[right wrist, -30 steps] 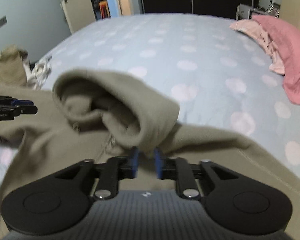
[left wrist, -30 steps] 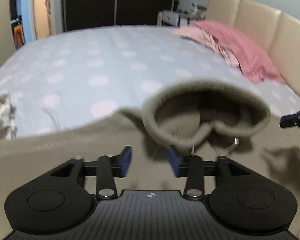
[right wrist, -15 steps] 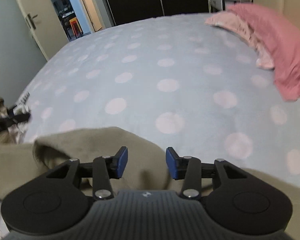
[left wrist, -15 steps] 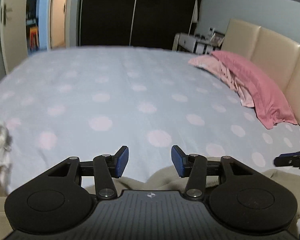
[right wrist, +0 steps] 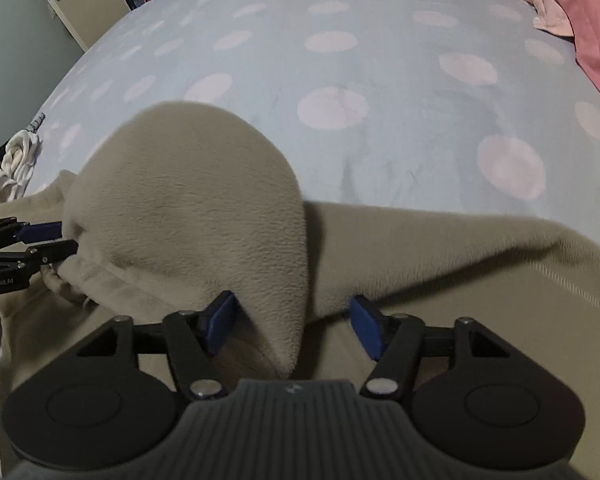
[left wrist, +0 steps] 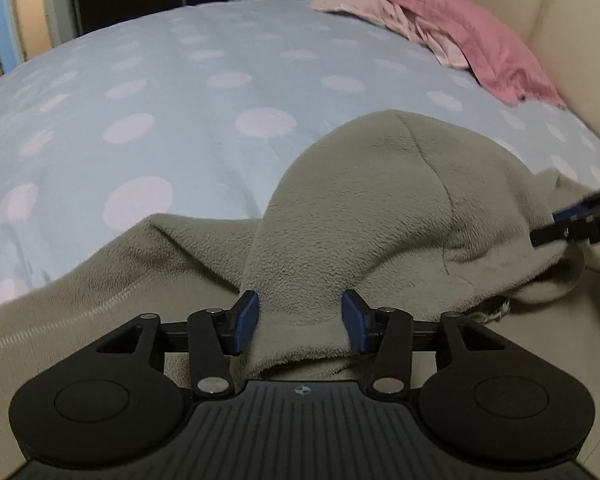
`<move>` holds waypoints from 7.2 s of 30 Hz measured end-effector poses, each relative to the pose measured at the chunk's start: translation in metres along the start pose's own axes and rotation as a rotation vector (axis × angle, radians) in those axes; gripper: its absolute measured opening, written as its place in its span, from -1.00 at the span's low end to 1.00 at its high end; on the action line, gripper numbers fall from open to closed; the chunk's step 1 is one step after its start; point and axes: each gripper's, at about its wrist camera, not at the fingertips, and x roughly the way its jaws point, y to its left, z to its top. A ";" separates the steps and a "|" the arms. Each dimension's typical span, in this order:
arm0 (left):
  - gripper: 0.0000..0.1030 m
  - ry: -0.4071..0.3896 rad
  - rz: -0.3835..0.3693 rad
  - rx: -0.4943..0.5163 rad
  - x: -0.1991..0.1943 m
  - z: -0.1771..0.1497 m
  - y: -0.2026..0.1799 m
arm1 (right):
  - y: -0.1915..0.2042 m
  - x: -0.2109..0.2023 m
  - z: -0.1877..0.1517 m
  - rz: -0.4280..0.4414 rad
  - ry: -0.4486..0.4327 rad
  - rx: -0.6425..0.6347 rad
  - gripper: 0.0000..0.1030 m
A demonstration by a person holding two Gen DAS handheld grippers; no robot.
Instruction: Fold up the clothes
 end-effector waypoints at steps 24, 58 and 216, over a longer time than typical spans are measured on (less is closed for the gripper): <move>-0.11 0.015 -0.249 -0.345 0.037 0.039 0.063 | -0.021 0.023 0.051 0.235 -0.036 0.191 -0.17; -0.78 0.016 -0.137 0.216 -0.116 -0.068 -0.036 | 0.126 -0.082 -0.131 0.008 -0.095 -1.135 -0.30; -0.80 -0.024 -0.333 -0.753 -0.016 -0.079 0.076 | -0.062 -0.026 -0.066 0.179 -0.180 0.648 -0.61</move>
